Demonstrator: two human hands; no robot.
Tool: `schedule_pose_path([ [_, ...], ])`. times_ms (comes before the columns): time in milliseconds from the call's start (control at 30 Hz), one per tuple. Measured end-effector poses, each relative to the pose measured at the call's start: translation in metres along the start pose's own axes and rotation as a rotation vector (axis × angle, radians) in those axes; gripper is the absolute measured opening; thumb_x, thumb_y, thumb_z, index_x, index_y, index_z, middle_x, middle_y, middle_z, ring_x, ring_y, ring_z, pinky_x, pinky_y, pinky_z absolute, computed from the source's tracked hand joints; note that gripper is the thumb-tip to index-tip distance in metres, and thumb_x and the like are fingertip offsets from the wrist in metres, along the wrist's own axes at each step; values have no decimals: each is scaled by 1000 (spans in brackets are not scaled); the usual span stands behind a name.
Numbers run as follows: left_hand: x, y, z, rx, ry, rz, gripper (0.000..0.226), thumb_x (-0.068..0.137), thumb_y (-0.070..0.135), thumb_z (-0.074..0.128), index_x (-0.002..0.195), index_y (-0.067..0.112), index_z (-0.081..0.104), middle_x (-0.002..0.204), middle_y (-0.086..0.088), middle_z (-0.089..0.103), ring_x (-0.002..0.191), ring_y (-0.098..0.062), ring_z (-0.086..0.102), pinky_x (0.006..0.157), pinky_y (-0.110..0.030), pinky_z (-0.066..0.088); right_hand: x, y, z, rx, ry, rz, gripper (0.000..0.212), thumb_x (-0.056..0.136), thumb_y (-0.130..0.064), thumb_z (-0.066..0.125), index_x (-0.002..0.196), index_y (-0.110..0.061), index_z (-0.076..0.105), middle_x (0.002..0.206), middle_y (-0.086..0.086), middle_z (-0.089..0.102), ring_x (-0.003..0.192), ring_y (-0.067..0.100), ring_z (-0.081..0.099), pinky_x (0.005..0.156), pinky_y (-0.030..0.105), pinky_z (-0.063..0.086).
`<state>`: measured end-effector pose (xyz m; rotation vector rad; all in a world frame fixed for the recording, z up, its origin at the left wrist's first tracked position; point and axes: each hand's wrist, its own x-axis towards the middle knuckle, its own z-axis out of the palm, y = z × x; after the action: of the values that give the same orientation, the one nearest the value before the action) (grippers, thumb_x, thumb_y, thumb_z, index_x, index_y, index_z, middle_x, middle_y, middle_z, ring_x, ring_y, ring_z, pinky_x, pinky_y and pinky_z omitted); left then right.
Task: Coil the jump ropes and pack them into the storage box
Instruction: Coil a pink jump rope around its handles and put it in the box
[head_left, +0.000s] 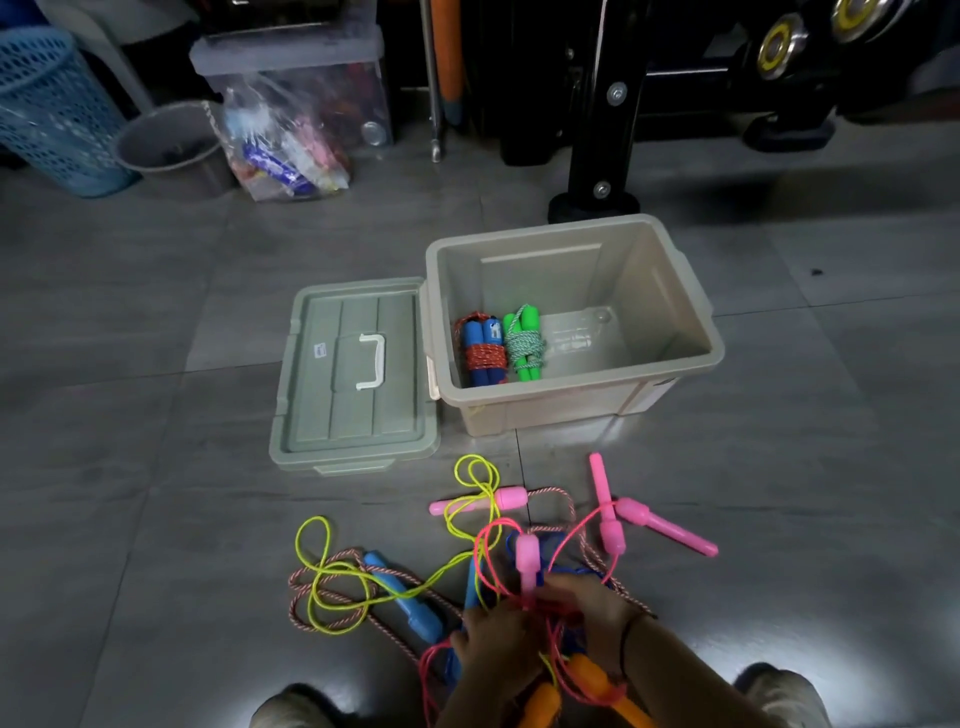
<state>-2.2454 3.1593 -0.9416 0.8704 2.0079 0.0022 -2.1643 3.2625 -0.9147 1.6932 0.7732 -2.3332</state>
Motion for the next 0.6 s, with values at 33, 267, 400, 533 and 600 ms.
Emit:
schedule_pose_path([
  [33, -2, -2, -4, -27, 59, 20, 70, 66, 66, 12, 116, 44, 57, 127, 19, 54, 123, -23, 44, 102, -39, 31, -3, -1, -3, 28, 12, -19, 28, 90, -10, 54, 110, 6, 63, 92, 20, 68, 76, 30, 65, 63, 34, 54],
  [267, -37, 13, -49, -496, 425, 117, 25, 63, 71, 44, 65, 52, 61, 77, 29, 60, 92, -7, 57, 84, -33, 46, -64, -25, 7, 168, -43, -186, 25, 95, -12, 44, 101, 5, 62, 80, 17, 69, 52, 13, 63, 47, 19, 49],
  [400, -68, 41, -85, -860, 526, 207, 37, 75, 28, 74, 53, 23, 45, 57, 9, 48, 57, -4, 45, 63, -28, 40, -106, -46, 23, 125, -25, -305, 25, 94, -16, 42, 111, -9, 58, 75, -1, 71, 53, 10, 37, 49, 24, 26],
  [533, -103, 63, -129, -905, 548, 299, 39, 77, 12, 73, 62, 19, 38, 62, 4, 43, 55, -5, 37, 57, -24, 32, -162, -69, 42, 27, -72, -389, 22, 76, -24, 59, 96, -14, 63, 66, -2, 53, 47, 6, 35, 49, 21, 25],
  [600, -122, 69, -152, -885, 542, 315, 32, 77, 7, 73, 71, 18, 43, 66, 5, 45, 58, -7, 41, 55, -19, 33, -189, -80, 49, 31, -122, -422, 20, 89, -21, 47, 94, -12, 64, 71, 0, 54, 50, 8, 35, 48, 22, 25],
])
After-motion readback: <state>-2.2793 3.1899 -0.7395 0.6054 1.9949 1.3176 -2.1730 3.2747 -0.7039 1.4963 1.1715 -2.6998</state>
